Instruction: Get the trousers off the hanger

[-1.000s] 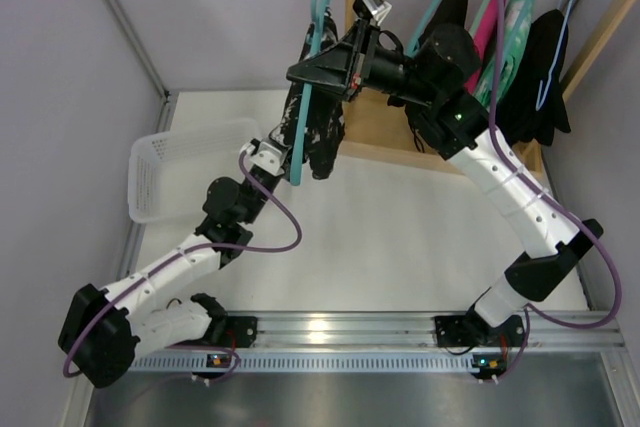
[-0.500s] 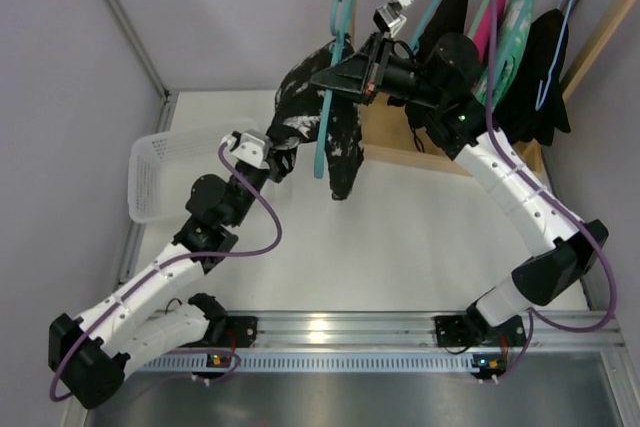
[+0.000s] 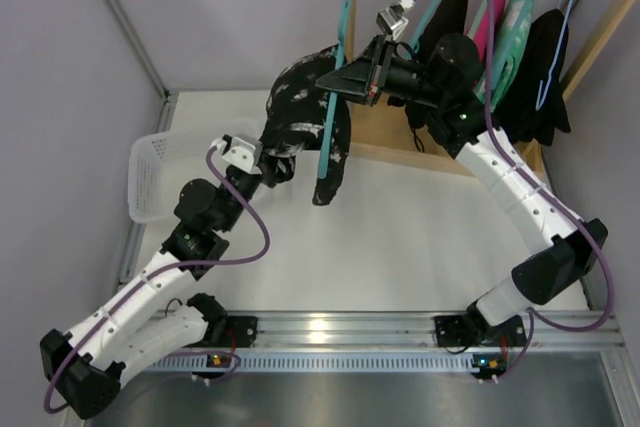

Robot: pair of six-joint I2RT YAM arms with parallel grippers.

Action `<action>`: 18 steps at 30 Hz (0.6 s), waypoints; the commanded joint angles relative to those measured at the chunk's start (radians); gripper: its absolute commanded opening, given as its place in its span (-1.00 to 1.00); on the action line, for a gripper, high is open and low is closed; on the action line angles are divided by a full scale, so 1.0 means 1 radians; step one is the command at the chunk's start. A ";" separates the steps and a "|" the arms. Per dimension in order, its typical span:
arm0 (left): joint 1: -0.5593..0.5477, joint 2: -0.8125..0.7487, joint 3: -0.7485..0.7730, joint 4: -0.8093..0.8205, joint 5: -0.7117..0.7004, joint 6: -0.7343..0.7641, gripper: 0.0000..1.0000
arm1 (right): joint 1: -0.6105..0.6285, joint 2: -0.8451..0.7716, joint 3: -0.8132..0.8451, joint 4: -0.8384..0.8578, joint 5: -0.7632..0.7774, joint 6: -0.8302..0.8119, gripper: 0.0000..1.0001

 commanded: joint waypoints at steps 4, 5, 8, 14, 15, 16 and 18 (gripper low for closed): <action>-0.004 -0.059 -0.035 0.044 0.100 -0.048 -0.38 | -0.023 -0.040 0.188 0.132 0.063 -0.031 -1.00; -0.004 -0.056 -0.032 0.041 0.132 -0.055 -0.28 | -0.020 -0.042 0.192 0.129 0.066 -0.030 -1.00; -0.004 -0.045 -0.015 0.038 0.193 -0.068 0.04 | -0.011 -0.038 0.202 0.129 0.069 -0.027 -1.00; -0.004 0.025 0.075 0.039 0.222 -0.125 0.23 | 0.008 -0.035 0.191 0.140 0.074 -0.007 -1.00; -0.004 0.038 0.092 0.039 0.221 -0.136 0.30 | 0.008 -0.035 0.191 0.143 0.074 -0.007 -1.00; -0.005 0.061 0.106 0.039 0.222 -0.142 0.32 | 0.009 -0.032 0.188 0.143 0.075 -0.007 -1.00; -0.004 0.069 0.129 0.042 0.258 -0.174 0.48 | 0.009 -0.032 0.189 0.140 0.080 -0.007 -1.00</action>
